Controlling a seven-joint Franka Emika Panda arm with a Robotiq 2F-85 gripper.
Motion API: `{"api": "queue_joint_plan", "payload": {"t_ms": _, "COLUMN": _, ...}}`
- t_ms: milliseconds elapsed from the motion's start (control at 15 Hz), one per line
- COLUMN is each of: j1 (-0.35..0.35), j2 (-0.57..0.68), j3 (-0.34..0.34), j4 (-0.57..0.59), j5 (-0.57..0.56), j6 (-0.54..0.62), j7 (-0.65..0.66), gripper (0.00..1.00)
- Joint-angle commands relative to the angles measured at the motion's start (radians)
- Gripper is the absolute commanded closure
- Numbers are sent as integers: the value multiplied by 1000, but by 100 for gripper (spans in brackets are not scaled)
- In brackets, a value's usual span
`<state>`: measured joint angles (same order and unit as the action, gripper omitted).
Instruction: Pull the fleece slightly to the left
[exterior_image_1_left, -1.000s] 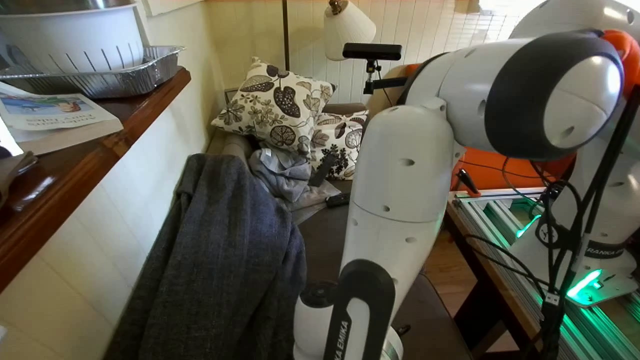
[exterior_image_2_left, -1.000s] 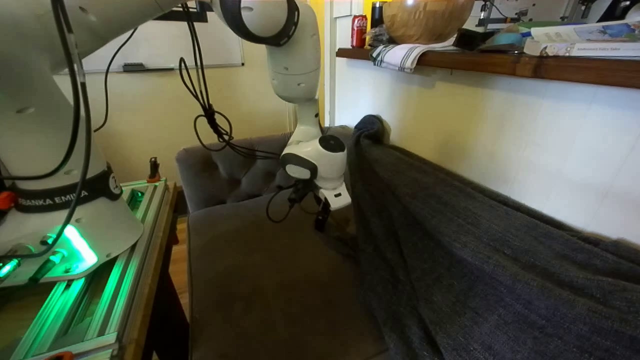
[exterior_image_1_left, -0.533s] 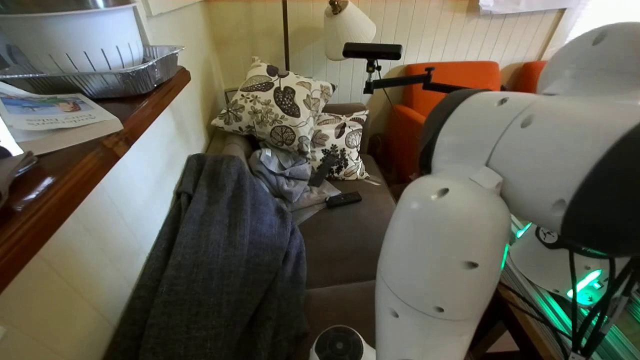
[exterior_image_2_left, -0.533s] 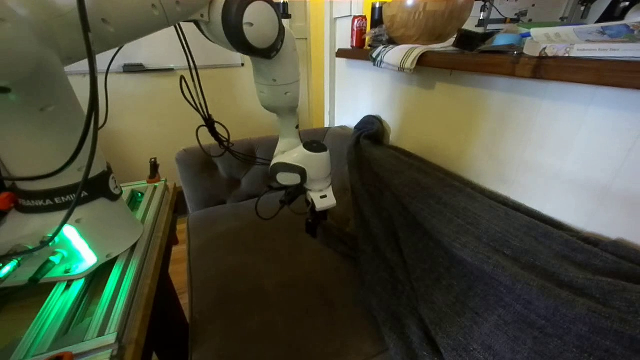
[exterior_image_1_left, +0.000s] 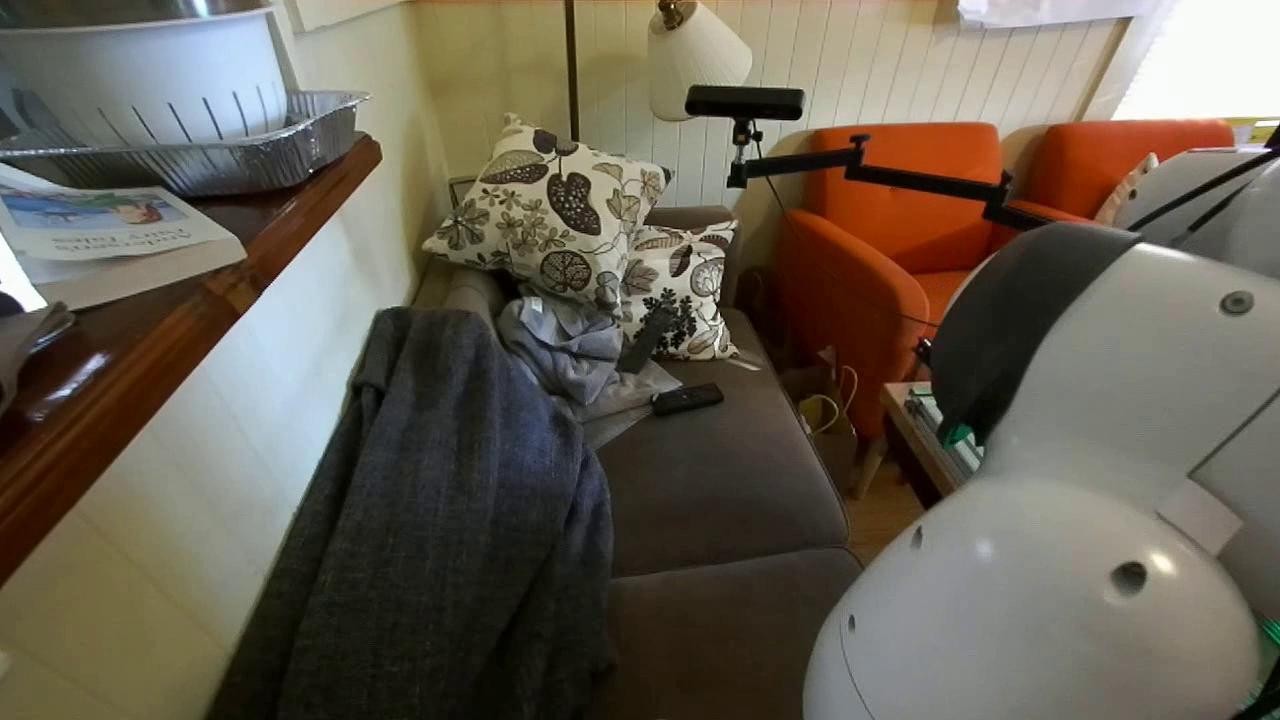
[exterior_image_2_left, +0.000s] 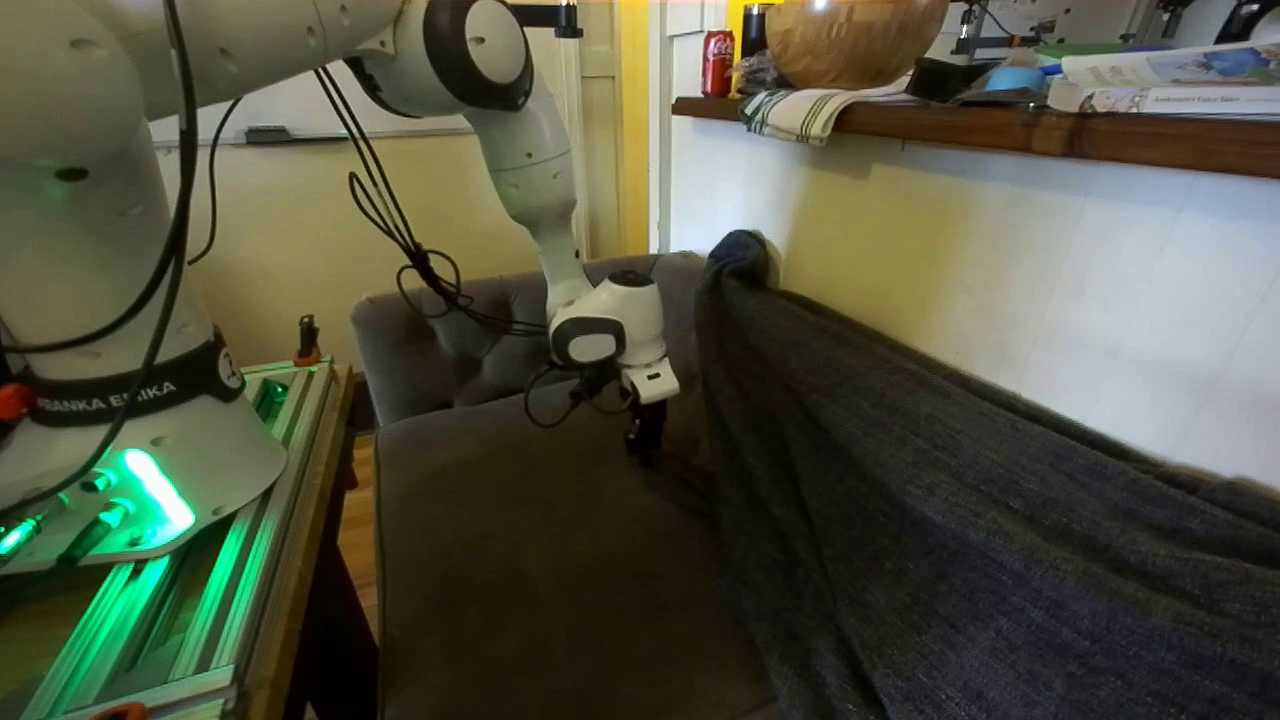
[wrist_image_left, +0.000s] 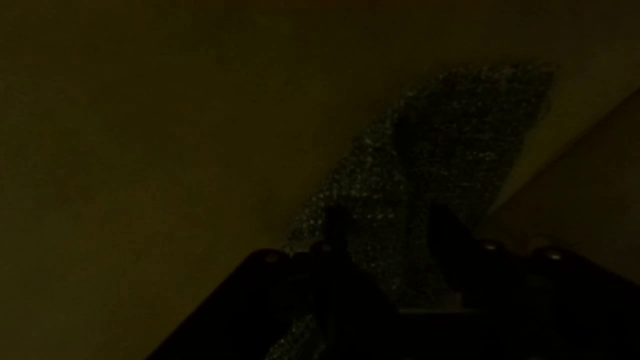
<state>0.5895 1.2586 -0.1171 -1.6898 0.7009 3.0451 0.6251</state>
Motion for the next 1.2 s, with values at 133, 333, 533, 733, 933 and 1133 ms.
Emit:
{"api": "queue_joint_plan", "payload": {"t_ms": 133, "j1": 21, "j2": 94, "j3": -40, "j4": 133, "j5": -143, "j6": -115, "j7": 151, "gripper": 89}}
{"api": "queue_joint_plan", "payload": {"t_ms": 333, "j1": -1, "j2": 116, "j3": -31, "j4": 168, "j5": -227, "j6": -160, "j7": 204, "gripper": 100}}
{"api": "queue_joint_plan", "payload": {"t_ms": 533, "j1": -37, "j2": 106, "j3": 6, "j4": 179, "j5": -289, "j6": -184, "j7": 213, "gripper": 99}}
{"api": "queue_joint_plan", "payload": {"t_ms": 733, "j1": -136, "j2": 78, "j3": 170, "j4": 185, "j5": -326, "j6": -164, "j7": 87, "gripper": 99}}
{"api": "queue_joint_plan", "payload": {"t_ms": 933, "j1": -177, "j2": 86, "j3": 301, "j4": 201, "j5": -334, "j6": -177, "j7": -2, "gripper": 99}}
{"api": "queue_joint_plan", "payload": {"t_ms": 1133, "j1": -204, "j2": 101, "j3": 420, "j4": 204, "j5": -326, "j6": -177, "j7": -113, "gripper": 99}}
